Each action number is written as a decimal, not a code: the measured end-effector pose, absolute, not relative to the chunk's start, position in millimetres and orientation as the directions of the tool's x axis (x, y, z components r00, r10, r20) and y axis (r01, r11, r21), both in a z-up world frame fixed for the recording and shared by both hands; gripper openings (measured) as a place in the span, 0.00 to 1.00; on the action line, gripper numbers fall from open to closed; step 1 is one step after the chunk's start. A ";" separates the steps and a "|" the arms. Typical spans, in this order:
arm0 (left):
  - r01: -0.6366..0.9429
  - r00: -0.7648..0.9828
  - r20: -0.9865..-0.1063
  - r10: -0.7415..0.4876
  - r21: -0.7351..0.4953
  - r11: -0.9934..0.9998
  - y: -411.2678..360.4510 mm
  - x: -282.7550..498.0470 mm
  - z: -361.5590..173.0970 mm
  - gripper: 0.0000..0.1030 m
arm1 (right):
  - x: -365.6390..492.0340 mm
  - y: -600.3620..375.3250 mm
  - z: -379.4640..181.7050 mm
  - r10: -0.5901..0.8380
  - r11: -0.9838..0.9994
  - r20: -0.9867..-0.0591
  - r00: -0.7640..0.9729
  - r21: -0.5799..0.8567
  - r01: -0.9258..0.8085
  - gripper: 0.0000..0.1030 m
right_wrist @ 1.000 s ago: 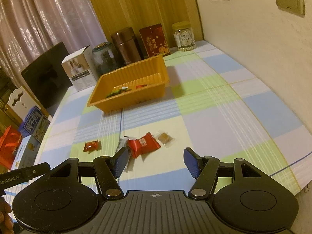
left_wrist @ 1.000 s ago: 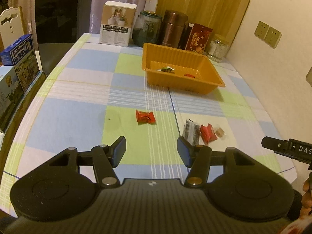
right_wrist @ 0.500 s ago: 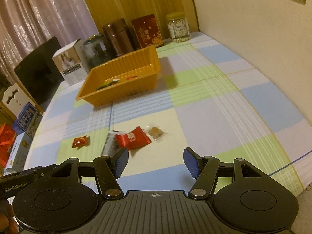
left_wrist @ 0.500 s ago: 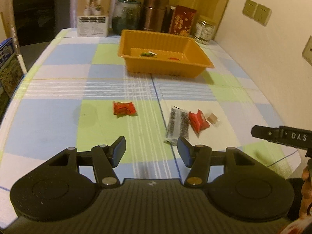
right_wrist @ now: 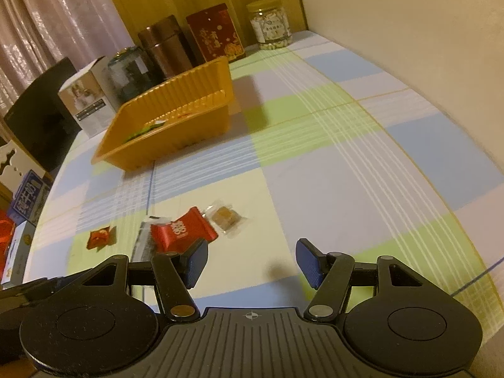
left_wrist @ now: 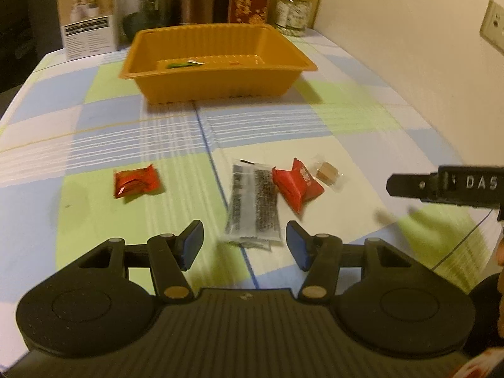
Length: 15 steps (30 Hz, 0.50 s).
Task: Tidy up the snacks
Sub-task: 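Move the open left tool over the black seaweed packet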
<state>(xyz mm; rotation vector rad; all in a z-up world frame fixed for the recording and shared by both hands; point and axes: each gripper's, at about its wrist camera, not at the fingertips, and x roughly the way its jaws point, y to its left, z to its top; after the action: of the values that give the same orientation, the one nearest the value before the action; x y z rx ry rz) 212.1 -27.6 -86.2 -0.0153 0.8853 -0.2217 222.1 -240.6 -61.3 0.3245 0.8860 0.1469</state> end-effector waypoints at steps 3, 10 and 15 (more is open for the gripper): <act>0.201 0.605 -0.772 -0.195 -0.090 0.976 -31.7 220.5 -93.7 0.52 | 230.8 -238.2 -64.2 0.268 0.942 -0.738 0.619 0.336 -0.006 0.58; 0.227 0.590 -0.784 -0.195 -0.070 0.971 -35.7 239.2 -107.1 0.49 | 252.3 -234.6 -76.7 0.279 0.944 -0.753 0.596 0.329 -0.027 0.57; 0.244 0.588 -0.783 -0.202 -0.066 0.967 -37.6 250.6 -110.6 0.48 | 269.8 -227.9 -89.3 0.297 0.951 -0.782 0.547 0.294 -0.096 0.56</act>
<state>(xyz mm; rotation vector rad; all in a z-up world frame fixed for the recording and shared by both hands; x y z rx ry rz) 250.6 -37.6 -110.6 0.0498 0.9052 -0.2601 269.8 -227.8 -89.3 0.2272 0.9659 0.2352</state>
